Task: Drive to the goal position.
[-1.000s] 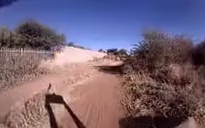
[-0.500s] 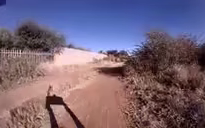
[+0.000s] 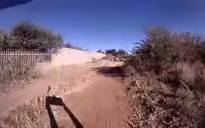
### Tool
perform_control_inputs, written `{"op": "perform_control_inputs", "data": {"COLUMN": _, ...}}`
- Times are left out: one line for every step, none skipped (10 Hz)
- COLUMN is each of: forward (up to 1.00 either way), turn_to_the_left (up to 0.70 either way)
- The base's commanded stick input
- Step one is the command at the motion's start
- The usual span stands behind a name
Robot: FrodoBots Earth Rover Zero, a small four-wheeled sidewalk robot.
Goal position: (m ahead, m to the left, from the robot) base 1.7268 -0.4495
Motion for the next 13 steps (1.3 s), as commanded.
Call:
{"op": "perform_control_inputs", "data": {"forward": 0.50, "turn_to_the_left": 0.00}}
{"op": "perform_control_inputs", "data": {"forward": 0.50, "turn_to_the_left": 0.00}}
{"op": "perform_control_inputs", "data": {"forward": 0.50, "turn_to_the_left": 0.00}}
{"op": "perform_control_inputs", "data": {"forward": 0.50, "turn_to_the_left": 0.00}}
{"op": "perform_control_inputs", "data": {"forward": 0.50, "turn_to_the_left": 0.00}}
{"op": "perform_control_inputs", "data": {"forward": 0.50, "turn_to_the_left": 0.00}}
{"op": "perform_control_inputs", "data": {"forward": 0.50, "turn_to_the_left": 0.00}}
{"op": "perform_control_inputs", "data": {"forward": 0.50, "turn_to_the_left": 0.00}}
{"op": "perform_control_inputs", "data": {"forward": 0.50, "turn_to_the_left": 0.00}}
{"op": "perform_control_inputs", "data": {"forward": 0.50, "turn_to_the_left": 0.00}}
{"op": "perform_control_inputs", "data": {"forward": 0.50, "turn_to_the_left": 0.00}}
{"op": "perform_control_inputs", "data": {"forward": 0.50, "turn_to_the_left": 0.00}}
{"op": "perform_control_inputs", "data": {"forward": 0.50, "turn_to_the_left": 0.00}}
